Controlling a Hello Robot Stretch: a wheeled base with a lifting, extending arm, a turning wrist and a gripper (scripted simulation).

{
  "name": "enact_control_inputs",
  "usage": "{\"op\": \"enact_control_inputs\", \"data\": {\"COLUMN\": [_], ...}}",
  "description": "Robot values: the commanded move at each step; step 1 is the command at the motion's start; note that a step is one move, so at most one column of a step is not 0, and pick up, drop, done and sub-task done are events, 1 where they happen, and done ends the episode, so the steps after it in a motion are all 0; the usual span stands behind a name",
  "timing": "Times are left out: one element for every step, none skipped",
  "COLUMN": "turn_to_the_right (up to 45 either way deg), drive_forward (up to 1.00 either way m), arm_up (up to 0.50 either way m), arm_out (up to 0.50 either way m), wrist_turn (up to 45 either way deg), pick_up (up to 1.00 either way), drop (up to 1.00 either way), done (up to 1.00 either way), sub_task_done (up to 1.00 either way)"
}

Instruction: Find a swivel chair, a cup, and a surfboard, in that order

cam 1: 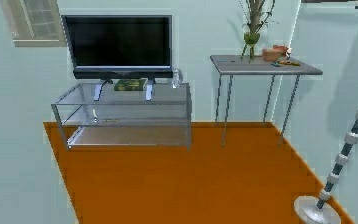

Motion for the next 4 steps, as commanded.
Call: {"op": "enact_control_inputs", "data": {"turn_to_the_right": [0.0,-30.0,0.0,-45.0], "drive_forward": [0.90,0.00,0.35,0.00], "arm_up": [0.00,0.00,0.00,0.00], "arm_out": [0.00,0.00,0.00,0.00], "wrist_turn": [0.0,0.0,0.0,0.0], "pick_up": [0.00,0.00,0.00,0.00], "drop": [0.00,0.00,0.00,0.00], "done": [0.00,0.00,0.00,0.00], "sub_task_done": [0.00,0.00,0.00,0.00]}}
